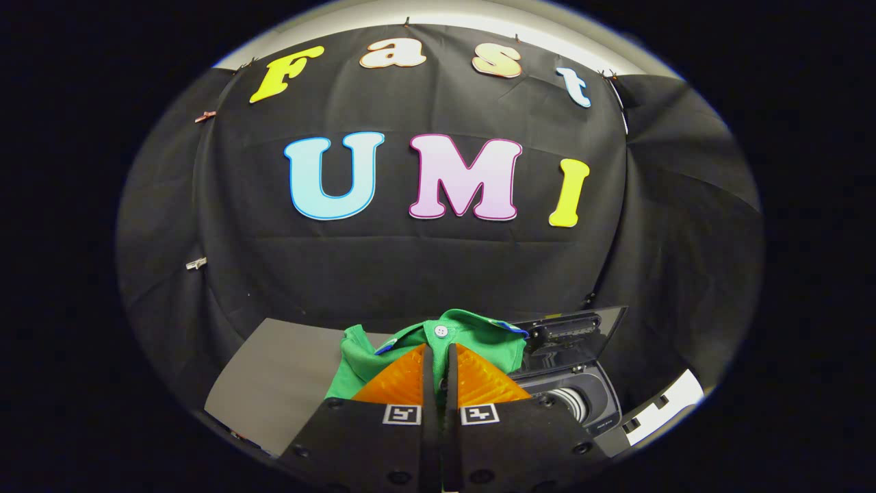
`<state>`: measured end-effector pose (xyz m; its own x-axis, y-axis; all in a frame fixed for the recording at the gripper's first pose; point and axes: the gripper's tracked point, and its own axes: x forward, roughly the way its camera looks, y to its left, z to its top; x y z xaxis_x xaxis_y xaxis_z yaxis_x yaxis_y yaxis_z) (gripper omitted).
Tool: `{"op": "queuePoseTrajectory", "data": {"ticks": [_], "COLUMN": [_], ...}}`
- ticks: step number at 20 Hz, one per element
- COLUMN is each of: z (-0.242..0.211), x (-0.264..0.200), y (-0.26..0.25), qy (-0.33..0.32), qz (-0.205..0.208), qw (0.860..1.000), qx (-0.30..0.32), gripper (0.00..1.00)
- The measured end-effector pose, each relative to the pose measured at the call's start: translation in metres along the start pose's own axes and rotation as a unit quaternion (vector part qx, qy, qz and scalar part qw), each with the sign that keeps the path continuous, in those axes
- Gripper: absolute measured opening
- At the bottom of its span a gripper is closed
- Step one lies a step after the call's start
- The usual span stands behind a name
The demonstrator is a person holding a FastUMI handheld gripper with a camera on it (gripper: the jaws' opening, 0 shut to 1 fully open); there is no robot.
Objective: Put the clothes into the washing machine and then close the washing machine lid.
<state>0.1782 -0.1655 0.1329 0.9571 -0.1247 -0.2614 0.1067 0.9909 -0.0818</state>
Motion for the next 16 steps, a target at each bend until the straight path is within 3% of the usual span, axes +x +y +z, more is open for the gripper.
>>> {"op": "queuePoseTrajectory", "data": {"ticks": [7,16], "z": [-0.008,-0.039], "x": [0.013,0.054], "y": [-0.097,-0.201], "qy": [0.005,0.023], "qz": [-0.012,-0.061], "qw": [1.000,0.998], "qx": [0.011,0.021], "gripper": [0.07,0.06]}}
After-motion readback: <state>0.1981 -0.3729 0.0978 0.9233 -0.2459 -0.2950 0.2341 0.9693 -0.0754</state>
